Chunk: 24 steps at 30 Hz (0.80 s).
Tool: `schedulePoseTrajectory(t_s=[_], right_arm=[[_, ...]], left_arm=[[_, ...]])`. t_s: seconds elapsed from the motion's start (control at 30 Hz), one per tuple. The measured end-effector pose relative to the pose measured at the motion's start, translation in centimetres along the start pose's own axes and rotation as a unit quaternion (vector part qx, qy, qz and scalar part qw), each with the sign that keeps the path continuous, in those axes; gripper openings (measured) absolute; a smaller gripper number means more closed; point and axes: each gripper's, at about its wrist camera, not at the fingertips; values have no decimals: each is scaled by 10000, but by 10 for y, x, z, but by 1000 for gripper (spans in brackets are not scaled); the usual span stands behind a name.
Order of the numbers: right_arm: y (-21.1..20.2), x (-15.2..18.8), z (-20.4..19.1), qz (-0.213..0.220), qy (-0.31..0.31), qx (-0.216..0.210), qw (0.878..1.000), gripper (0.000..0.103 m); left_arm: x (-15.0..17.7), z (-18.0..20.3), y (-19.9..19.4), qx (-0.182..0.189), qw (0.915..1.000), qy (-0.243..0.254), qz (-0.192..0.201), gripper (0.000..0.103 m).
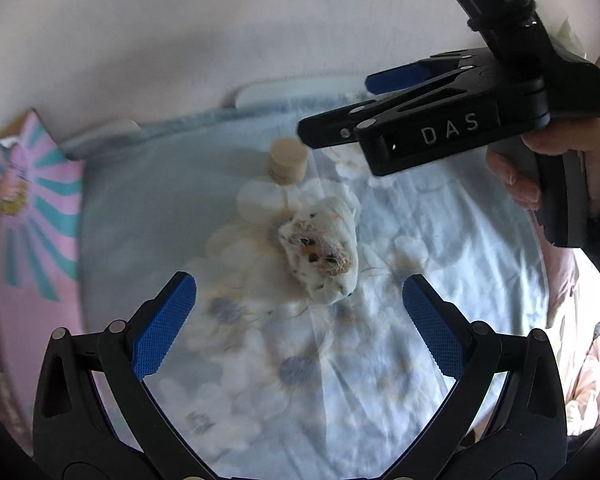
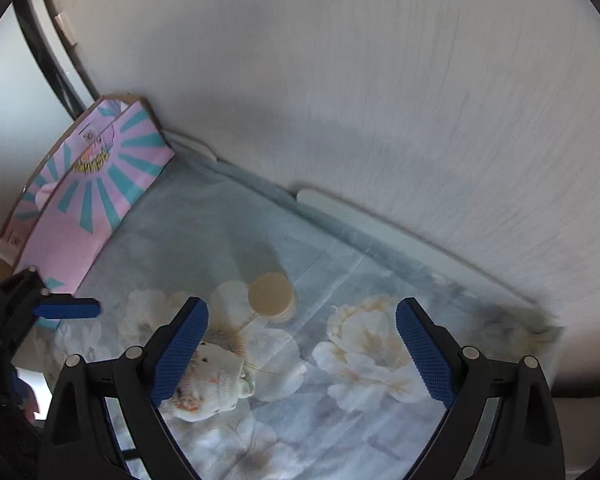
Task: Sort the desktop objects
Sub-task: 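Move both tools back over the last items on the sheet, then grasp the white plush with the left tool while the right tool grasps the beige round container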
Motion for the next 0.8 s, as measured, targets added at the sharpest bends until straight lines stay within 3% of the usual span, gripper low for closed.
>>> schedulePoseTrajectory(t_s=[0.13,0.2,0.27,0.47,0.5,0.67,0.73,0.8], right_arm=[[15,7,-4,107,-205,-16,9997,91],[24,8,-5,15,-303,140,9994,75],[30,10,-4,-39,-349,117,9993,70],[38,8,-8,65,-537,-19,9985,69],[40,6,-9,87,-569,-16,9983,64],[46,3,-13,6,-661,-125,9977,31],[45,3,-16,38,-733,-48,9973,31],[44,4,-17,50,-720,-87,9974,31]], left_arm=[[3,5,19,-19,9999,24,120,103],[3,8,29,-58,9999,57,125,103],[2,10,36,-58,9999,89,66,103],[-2,21,41,-75,9995,238,179,100],[-2,22,41,-69,9995,257,185,98],[-1,24,49,70,9996,278,-28,64],[0,24,47,40,9994,330,12,46],[0,22,45,107,9995,300,28,41]])
Point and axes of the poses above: each gripper's, at about its wrist camera, not at the fingertips, and y roughly the way its jaws point, z to its right, x to its underside, and after that the axes turned 1 degree about z, right-handed
